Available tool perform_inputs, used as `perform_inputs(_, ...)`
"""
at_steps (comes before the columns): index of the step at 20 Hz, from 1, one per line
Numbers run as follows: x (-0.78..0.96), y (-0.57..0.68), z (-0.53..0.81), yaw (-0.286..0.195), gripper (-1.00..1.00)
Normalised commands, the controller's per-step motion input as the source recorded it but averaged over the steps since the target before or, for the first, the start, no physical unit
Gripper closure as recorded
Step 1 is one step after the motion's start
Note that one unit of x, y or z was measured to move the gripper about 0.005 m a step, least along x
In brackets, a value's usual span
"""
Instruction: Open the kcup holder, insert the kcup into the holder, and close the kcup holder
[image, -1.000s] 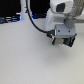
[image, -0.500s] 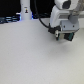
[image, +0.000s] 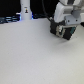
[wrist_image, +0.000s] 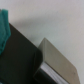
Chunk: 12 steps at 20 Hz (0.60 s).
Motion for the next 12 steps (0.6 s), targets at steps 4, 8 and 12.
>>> perform_inputs(4,-0.85,0.51,0.01,0.042,-1.00)
perform_inputs(8,-0.69,0.42,0.02,0.090,-1.00)
perform_inputs(12,-0.20,0.23,0.50,0.034,-1.00)
